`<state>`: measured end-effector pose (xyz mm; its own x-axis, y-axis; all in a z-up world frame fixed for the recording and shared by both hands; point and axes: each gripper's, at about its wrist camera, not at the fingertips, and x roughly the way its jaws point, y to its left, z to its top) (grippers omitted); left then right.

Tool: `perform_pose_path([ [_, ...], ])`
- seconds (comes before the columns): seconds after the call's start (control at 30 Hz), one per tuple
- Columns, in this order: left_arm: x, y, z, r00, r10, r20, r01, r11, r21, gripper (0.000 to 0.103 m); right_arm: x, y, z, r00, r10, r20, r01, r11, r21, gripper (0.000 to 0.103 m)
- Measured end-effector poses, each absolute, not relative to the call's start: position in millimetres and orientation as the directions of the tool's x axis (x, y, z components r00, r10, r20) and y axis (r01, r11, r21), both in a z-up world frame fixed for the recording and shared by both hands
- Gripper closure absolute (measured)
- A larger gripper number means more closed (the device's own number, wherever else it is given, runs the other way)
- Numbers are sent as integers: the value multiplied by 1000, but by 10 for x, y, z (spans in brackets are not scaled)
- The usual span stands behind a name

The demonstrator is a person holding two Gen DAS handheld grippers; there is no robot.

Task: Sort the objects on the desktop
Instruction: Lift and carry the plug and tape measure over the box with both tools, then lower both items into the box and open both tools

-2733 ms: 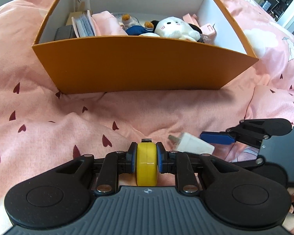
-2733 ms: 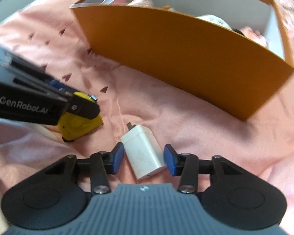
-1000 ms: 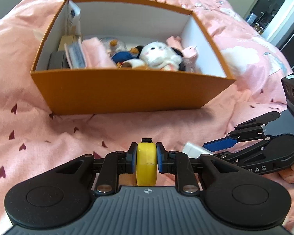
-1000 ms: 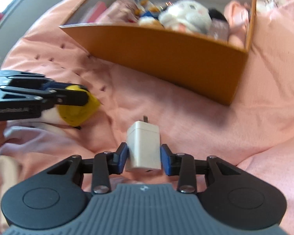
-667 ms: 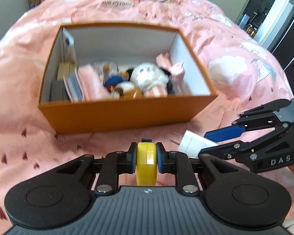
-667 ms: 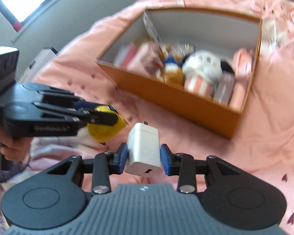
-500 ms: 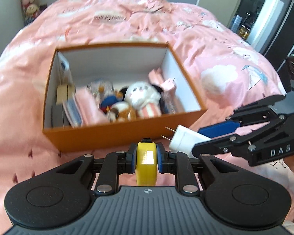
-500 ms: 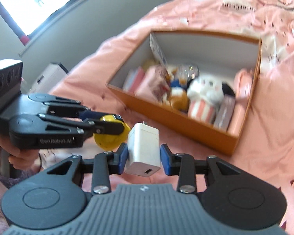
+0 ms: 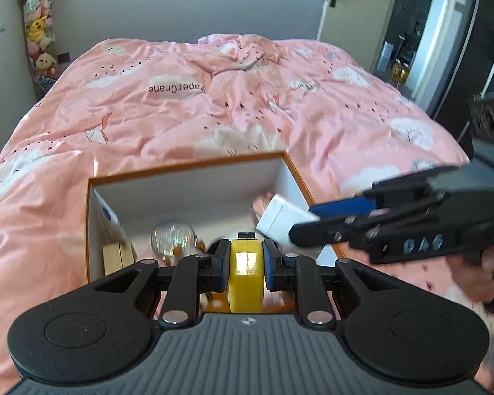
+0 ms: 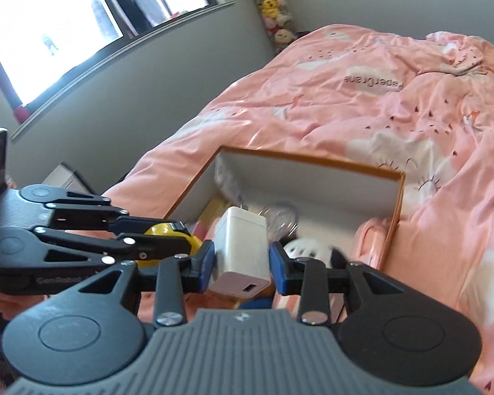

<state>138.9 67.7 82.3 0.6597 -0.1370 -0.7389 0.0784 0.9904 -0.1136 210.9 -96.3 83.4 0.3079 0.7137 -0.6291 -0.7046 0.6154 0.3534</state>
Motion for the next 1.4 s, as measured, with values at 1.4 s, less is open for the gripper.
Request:
perform_pose_path([
  [1.4,2950,1369,-652,532,-190,-825,-189,923,-334,81,3283,-47,-338,358,383,-852,-650,757,67,64],
])
